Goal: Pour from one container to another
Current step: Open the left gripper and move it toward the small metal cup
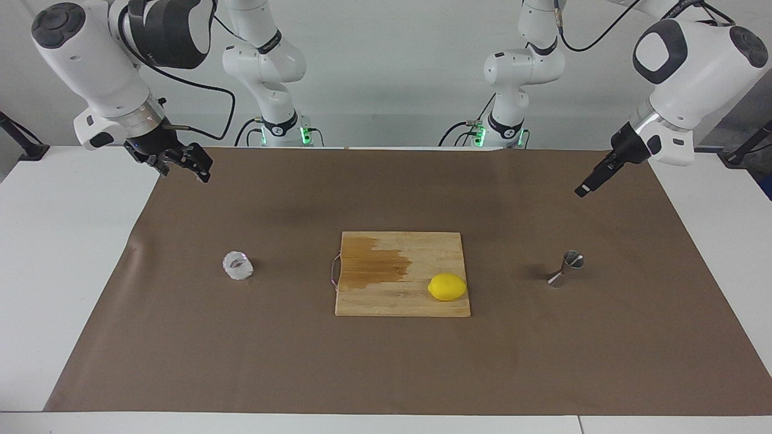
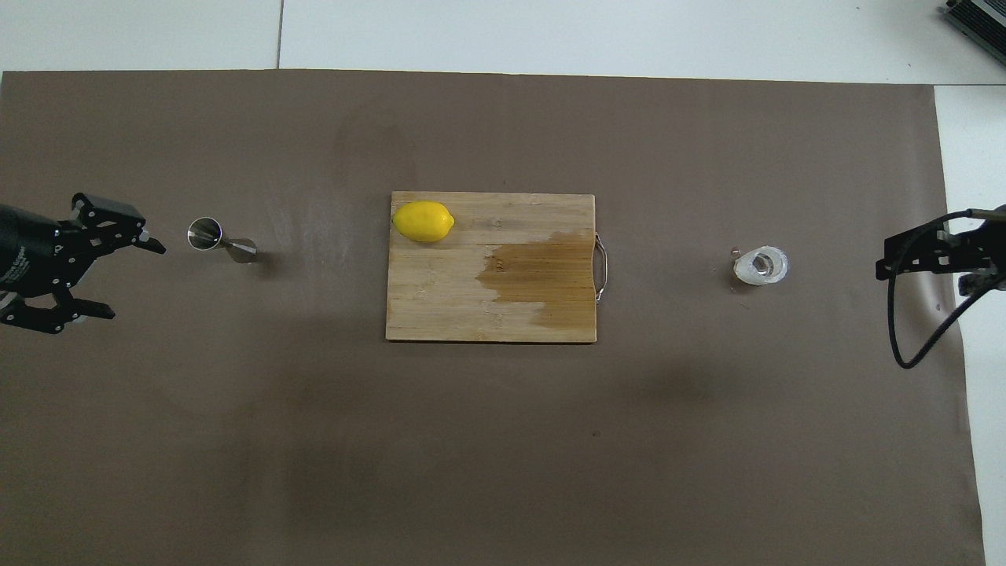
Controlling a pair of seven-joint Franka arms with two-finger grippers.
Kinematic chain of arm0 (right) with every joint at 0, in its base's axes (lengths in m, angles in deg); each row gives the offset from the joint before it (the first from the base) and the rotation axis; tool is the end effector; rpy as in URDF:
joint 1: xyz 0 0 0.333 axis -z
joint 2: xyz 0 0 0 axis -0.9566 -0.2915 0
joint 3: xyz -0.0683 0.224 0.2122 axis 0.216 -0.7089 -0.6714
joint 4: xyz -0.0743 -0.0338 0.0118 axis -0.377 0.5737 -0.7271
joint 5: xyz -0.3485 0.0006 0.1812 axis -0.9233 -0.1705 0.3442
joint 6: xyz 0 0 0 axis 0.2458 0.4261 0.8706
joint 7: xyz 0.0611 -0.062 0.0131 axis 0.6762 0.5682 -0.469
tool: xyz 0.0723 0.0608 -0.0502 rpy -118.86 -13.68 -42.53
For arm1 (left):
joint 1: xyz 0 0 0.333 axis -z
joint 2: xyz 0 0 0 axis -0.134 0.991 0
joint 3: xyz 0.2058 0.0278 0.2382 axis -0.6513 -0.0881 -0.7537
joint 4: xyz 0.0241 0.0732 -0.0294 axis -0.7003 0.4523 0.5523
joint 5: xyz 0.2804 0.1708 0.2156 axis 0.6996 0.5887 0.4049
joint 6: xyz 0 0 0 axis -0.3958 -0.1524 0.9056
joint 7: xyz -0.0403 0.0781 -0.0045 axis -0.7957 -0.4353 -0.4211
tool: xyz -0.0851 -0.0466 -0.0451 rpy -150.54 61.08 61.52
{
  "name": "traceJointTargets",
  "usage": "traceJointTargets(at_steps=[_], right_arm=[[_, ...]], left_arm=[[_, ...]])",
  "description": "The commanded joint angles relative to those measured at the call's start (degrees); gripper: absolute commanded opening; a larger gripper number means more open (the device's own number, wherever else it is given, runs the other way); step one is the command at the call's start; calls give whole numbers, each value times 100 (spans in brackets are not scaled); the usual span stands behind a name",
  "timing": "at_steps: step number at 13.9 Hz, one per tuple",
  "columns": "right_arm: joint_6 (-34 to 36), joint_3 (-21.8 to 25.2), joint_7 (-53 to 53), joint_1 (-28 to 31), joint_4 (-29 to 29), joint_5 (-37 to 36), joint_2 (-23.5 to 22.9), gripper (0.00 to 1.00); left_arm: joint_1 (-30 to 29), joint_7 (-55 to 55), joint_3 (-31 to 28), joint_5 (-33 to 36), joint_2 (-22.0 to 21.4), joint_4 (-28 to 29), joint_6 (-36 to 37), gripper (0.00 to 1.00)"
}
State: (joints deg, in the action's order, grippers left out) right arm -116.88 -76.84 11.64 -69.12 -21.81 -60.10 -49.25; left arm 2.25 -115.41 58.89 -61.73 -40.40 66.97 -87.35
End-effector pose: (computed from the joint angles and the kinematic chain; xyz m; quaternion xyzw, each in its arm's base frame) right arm 0.5531 -0.0553 0.5783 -0.9932 0.1024 0.0555 0.0095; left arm 0.5578 0.0091 0.5290 0.8933 0.4230 -0.0942 0.1191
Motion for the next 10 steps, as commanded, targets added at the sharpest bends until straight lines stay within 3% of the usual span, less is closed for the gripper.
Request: traceJointTargets(at_steps=[1,5,10], right_arm=[[-37,-8,72,28,-62,98,46,100],[-37,-7,73,28,-62,98,46,100],[-46,-8,72,28,-62,98,46,100]], left_arm=[[-262,-1000,12,-634,466,-162,-336,100],[-482,-2329,21,-1557,730,-92,-1092,100],[-720,-2454,21,-2287,1213,-39,-1287,100]])
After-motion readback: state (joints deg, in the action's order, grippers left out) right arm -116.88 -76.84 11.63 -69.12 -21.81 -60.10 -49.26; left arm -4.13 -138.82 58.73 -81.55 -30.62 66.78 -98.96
